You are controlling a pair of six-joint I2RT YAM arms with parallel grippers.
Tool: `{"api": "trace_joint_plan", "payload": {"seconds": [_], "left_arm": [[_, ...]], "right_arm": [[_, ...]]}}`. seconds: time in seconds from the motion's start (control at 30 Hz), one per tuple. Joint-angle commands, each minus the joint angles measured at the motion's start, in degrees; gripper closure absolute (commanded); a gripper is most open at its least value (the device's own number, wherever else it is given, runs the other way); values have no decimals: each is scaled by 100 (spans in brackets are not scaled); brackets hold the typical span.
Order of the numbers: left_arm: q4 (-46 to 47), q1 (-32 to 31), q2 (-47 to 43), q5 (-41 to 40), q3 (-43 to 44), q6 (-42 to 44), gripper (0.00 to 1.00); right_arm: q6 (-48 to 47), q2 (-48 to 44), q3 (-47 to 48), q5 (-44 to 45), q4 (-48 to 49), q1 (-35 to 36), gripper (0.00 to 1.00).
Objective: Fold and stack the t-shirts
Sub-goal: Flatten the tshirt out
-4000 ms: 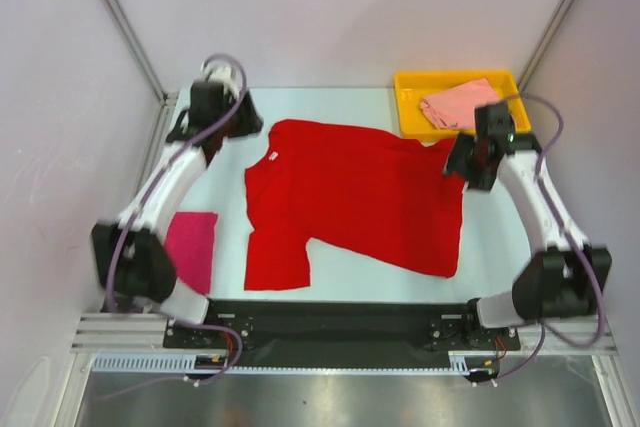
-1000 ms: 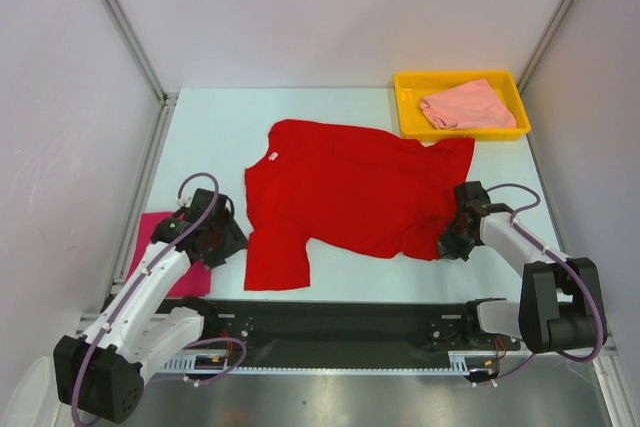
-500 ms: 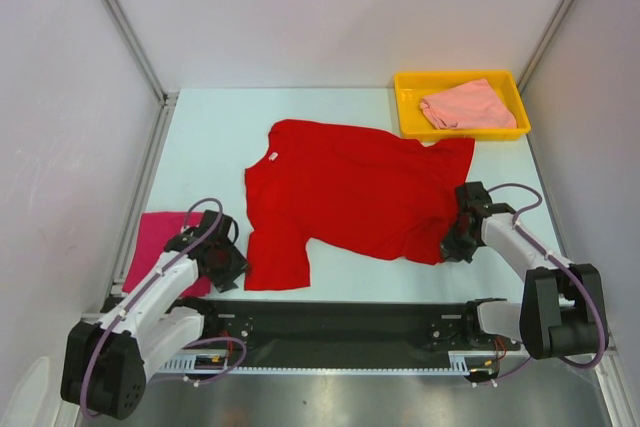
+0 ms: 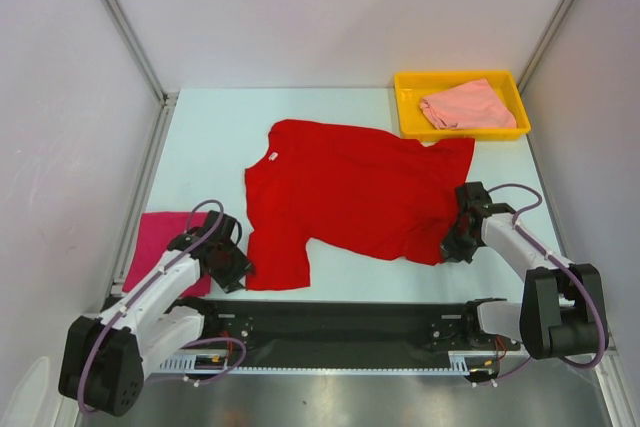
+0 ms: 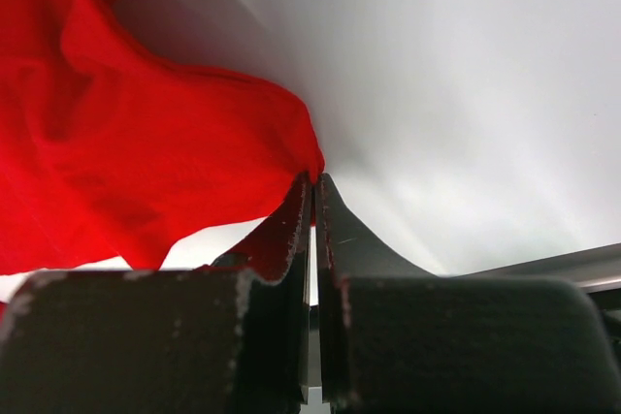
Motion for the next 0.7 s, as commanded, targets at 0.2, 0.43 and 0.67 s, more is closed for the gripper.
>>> {"api": "trace_joint_plan", "payload": {"seconds": [0.2, 0.43, 0.67], "left_arm": [[-98, -52, 357, -196, -274, -340, 71], [-544, 36, 58, -913, 777, 238, 100], [-329, 36, -179, -1447, 4221, 2109, 100]], "right_arm": [[25, -80, 143, -2, -65, -18, 100], [-457, -10, 887, 33, -502, 52, 100], [-775, -545, 2661, 262, -1637, 817, 100]]}}
